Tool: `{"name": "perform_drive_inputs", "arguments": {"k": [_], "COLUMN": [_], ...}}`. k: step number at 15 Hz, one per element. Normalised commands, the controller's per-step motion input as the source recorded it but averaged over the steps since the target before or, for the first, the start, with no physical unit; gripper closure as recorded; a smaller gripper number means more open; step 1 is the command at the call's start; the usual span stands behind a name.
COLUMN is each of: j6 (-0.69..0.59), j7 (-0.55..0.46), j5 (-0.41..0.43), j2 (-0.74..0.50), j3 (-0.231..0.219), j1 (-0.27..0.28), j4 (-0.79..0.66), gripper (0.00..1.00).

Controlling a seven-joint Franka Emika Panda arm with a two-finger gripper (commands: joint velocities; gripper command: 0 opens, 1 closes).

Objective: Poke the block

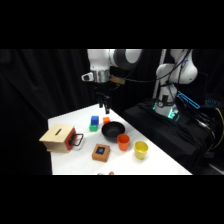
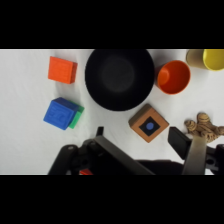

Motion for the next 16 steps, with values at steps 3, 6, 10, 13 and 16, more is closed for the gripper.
{"name": "perform_drive_inputs", "arguments": {"k": [3, 6, 10, 13, 16], "j6": [-0.03, -0.1, -0.15, -0.12, -0.13], "j7": [0.05, 0.17, 0.23, 0.21, 0.14], "j5": [-0.02, -0.078, -0.132, -0.201, -0.156], "j2": [0.04, 0.15, 0.27, 0.41, 0.41], "j3": [0.035, 0.079, 0.083, 0.027, -0.008], "j1": [-0.004, 0.054, 0.087, 0.073, 0.048], "j4": [0.06, 0.27, 0.46, 0.55, 0.51], "gripper": [0.0, 0.0, 0.0, 0.28, 0.53]}}
